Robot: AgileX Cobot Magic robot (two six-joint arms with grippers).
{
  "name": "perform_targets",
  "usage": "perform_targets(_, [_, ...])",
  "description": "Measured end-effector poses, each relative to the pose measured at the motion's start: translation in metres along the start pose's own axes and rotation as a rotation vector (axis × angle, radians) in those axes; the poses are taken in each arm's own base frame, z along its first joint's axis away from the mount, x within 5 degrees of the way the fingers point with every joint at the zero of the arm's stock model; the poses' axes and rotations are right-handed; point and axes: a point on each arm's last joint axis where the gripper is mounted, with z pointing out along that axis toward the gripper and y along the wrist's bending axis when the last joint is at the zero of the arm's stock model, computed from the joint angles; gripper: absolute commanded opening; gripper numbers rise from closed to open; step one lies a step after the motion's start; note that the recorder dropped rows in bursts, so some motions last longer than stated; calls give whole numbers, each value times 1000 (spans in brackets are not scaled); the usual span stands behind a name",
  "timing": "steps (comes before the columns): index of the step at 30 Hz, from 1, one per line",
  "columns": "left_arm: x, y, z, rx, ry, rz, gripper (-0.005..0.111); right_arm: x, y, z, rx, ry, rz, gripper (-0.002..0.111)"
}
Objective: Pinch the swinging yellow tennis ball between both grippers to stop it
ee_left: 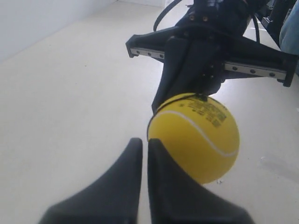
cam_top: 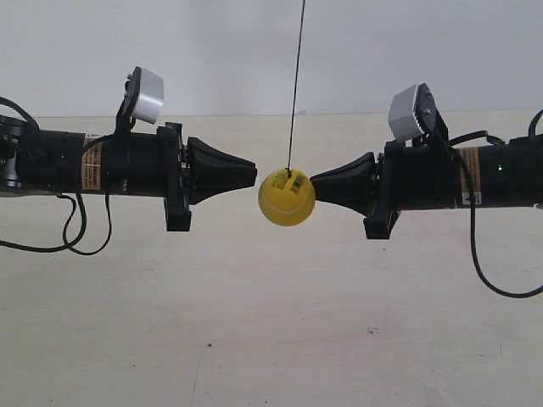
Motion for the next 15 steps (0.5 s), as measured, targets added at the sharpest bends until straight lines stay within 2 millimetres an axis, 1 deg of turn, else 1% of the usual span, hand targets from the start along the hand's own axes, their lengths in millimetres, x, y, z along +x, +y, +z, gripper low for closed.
perform_targets(5, [0,0,0,1,1,-1,5,0,0,0,0,-2,1,0])
perform_targets(13, [22,1,6,40,48,-42,5,0,0,0,1,-4,2,0])
perform_targets(15, [24,0,7,52,46,-45,5,0,0,0,1,-4,2,0])
